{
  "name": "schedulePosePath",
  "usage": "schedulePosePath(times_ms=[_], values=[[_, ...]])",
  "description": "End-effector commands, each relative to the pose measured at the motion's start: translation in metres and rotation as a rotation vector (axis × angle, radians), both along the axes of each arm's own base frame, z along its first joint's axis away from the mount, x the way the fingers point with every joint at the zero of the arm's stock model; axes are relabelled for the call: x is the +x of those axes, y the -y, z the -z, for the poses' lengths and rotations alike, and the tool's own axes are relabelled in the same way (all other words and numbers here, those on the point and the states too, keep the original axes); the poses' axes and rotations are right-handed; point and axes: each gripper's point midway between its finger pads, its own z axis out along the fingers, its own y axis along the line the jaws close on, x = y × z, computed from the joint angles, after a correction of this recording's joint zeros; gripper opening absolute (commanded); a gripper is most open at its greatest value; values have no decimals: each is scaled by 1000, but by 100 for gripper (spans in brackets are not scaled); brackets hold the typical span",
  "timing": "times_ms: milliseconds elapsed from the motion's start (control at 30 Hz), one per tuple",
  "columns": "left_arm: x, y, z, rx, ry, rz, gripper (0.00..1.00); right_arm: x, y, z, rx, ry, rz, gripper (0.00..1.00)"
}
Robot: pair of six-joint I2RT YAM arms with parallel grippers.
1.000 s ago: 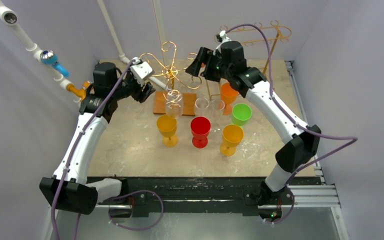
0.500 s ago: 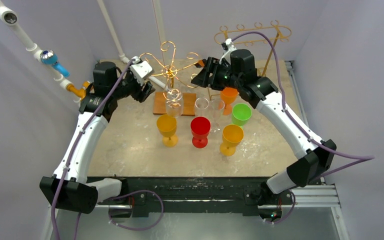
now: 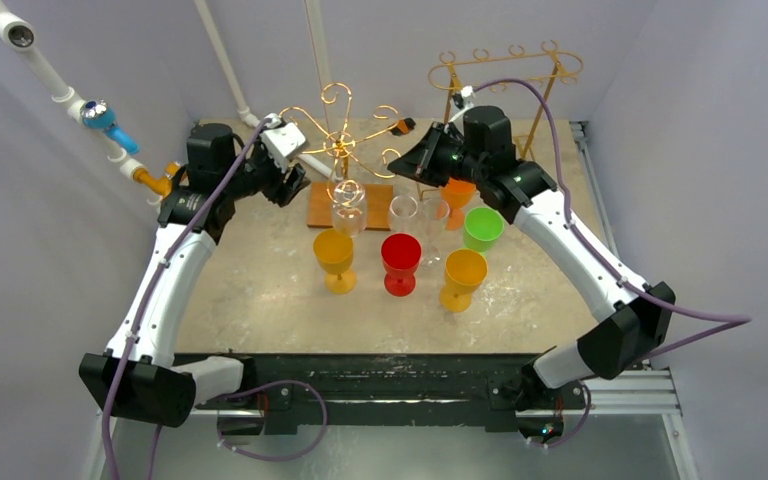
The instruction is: Place the wine glass upside down on the wine glass rack
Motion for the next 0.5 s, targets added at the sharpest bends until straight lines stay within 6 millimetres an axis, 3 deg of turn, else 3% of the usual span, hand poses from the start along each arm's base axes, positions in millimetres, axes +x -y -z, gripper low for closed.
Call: schedulePosePath(times_ms=[0, 367, 467], values=[[6, 0, -33, -17, 93, -13, 48, -16, 0, -47, 84, 151, -48, 0], [1, 3, -48, -31, 123, -3, 50, -36, -3, -64, 184, 86, -24, 0], [0, 2, -51, -31, 134, -9, 63, -36, 0, -62, 188, 61, 5, 0]])
